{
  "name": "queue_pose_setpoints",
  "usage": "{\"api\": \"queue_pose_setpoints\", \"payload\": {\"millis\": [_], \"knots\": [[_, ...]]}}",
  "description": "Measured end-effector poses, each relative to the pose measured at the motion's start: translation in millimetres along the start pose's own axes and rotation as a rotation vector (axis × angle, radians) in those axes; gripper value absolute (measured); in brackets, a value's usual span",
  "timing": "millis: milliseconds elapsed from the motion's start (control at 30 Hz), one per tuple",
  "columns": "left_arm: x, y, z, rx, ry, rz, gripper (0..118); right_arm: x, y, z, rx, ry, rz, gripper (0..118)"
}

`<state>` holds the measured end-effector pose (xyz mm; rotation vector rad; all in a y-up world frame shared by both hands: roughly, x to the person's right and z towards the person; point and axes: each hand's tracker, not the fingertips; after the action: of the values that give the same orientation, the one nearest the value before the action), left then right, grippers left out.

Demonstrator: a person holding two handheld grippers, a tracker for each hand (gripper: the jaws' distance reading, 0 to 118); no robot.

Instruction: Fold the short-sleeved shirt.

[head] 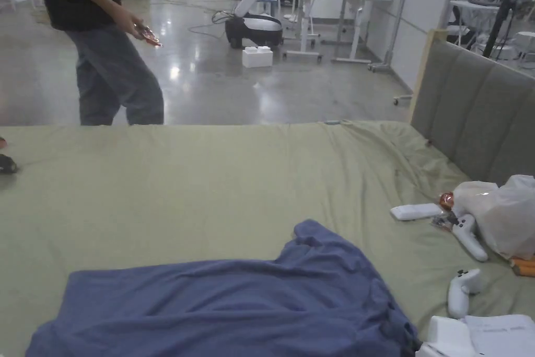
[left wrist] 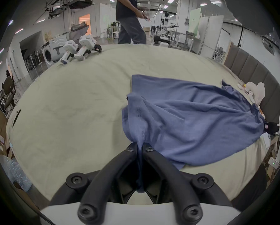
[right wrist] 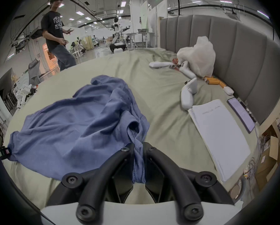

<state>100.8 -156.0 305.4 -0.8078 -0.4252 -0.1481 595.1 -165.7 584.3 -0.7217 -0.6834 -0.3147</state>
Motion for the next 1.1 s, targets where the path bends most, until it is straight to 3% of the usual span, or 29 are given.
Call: {"api": "queue_pose_setpoints", "payload": {"millis": [300,433,500,533,567,600,700,867,1100], "knots": [[-32,-70,61,-0.042,-0.039,0.052,0,43,-55,68,-0.041,0.028,-0.098,6],[-31,-92,63,-0.066,-0.07,0.073,4,46,-77,68,-0.063,0.022,-0.079,7],[-33,-99,56,-0.08,-0.082,0.087,27,47,-83,60,-0.091,0.027,-0.094,14],[-34,-102,54,-0.077,-0.077,0.1,53,47,-85,57,-0.109,0.023,-0.104,34],[-35,-104,51,-0.079,-0.06,0.113,71,48,-86,57,-0.115,0.012,-0.111,53],[-37,-106,51,-0.085,-0.049,0.121,78,51,-85,58,-0.123,0.011,-0.123,65],[-41,-100,67,-0.013,-0.021,0.134,79,58,-78,71,-0.092,0.031,-0.165,66],[-21,-47,146,0.328,-0.002,0.045,79,51,-37,118,0.14,0.136,-0.133,66],[49,-10,279,0.786,-0.028,-0.133,79,2,0,229,0.55,0.28,0.042,66]]}}
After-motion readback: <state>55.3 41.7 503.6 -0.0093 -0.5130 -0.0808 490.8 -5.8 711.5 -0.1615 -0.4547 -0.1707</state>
